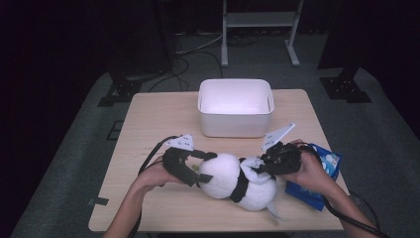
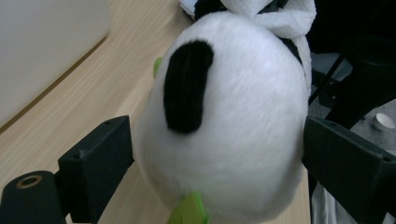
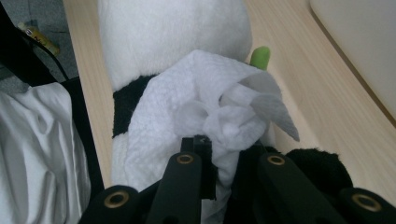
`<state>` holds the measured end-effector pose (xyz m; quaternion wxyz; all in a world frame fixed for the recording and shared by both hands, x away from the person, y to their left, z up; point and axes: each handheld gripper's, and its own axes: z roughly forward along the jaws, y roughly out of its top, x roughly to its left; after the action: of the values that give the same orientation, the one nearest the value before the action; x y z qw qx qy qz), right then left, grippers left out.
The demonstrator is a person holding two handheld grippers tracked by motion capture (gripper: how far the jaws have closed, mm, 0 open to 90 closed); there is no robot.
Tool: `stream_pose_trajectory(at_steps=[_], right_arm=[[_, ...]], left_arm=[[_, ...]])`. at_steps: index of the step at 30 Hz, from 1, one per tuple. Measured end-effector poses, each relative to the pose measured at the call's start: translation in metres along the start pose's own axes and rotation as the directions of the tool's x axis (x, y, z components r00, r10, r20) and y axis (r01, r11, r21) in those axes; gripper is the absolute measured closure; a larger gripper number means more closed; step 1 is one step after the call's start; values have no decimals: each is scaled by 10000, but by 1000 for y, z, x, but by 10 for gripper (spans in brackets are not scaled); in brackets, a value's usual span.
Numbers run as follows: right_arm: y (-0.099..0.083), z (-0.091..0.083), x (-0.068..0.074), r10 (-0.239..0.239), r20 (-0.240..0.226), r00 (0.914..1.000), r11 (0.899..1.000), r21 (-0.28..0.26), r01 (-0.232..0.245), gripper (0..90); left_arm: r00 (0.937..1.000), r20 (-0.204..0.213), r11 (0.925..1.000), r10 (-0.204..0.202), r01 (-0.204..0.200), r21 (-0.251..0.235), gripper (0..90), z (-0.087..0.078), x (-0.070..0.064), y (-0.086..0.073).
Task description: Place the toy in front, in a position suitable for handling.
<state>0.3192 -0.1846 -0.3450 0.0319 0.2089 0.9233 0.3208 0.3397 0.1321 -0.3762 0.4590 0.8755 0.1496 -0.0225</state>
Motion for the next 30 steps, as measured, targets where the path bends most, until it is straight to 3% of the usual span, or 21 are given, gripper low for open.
stream_pose_trajectory(at_steps=[13,19,21,25,30], right_arm=[[-20,-6,-2,377,-127,9992,9988,309,-373,832],[-29,-7,-4,534,-342,9980,9978,415,-520,833],[-32,-8,-4,561,-467,9973,9978,371,-543,832],[-34,-10,-3,644,-541,9965,9979,136,-638,832],[-35,-9,-3,753,-847,9936,9962,-385,-787,832]], left_arm=[[9964,686,9987,-508,502,97,23,14,8,-12],[9878,1448,9982,-577,546,255,22,26,9,-17],[9807,1923,9994,-348,345,50,120,30,7,-17],[9852,1704,9986,-206,286,-443,266,25,4,-12],[9908,1350,9974,72,25,-715,309,12,3,-4]])
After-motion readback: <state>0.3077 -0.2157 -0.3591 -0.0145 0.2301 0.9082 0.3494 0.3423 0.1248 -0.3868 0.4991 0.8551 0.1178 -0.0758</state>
